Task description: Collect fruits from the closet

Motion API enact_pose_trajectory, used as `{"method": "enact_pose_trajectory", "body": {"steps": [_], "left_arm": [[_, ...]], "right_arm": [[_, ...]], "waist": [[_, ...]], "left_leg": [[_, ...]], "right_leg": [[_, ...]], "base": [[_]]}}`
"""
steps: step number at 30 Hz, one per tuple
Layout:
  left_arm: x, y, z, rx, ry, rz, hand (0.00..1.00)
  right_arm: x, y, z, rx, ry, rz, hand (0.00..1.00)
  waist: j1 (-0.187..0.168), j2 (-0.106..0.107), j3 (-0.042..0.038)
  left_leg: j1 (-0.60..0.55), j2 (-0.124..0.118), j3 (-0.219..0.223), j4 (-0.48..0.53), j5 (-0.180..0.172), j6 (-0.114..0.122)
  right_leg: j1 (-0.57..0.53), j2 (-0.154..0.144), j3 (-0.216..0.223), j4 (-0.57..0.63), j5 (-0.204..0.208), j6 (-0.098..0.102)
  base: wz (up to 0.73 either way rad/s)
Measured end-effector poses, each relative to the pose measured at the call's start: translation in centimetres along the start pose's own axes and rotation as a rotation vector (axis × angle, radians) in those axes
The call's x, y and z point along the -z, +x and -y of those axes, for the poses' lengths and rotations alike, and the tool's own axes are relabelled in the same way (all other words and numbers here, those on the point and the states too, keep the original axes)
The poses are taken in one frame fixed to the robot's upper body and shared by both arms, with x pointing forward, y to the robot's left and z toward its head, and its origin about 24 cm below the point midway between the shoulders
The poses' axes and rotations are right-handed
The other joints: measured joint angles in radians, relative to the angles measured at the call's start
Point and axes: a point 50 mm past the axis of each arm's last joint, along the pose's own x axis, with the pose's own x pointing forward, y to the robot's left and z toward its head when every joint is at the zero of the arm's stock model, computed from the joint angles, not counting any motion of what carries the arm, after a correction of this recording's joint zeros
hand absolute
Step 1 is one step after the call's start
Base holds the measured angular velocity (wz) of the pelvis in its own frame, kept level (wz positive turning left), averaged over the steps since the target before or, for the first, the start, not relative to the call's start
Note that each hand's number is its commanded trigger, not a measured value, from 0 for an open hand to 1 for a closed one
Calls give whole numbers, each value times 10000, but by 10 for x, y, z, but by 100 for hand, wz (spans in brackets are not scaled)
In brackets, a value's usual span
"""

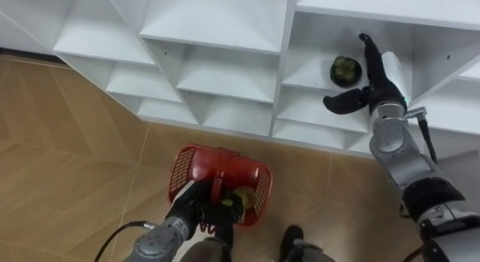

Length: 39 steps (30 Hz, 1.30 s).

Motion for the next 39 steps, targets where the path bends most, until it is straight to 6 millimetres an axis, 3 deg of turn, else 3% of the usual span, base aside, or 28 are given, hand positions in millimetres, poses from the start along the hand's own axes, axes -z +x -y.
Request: {"method": "enact_pose_trajectory", "body": {"steps": [29,39], "left_arm": [[-3,0,6,237,103,151,100],[3,0,7,355,-79,-185,100]], "right_arm": [[0,-1,-4,-250,-403,86,0],[-2,-1,-7,-626,-1484,469,0]], "waist": [[438,22,-9],[484,244,-33]], "left_leg": [[-11,2,-13,5,21,-23],[-7,2,-34,57,20,-23]], "right_leg": [[-13,6,-20,39,23,-34],[-9,-24,-43,101,12,-48]], "base": [[0],[0]]}}
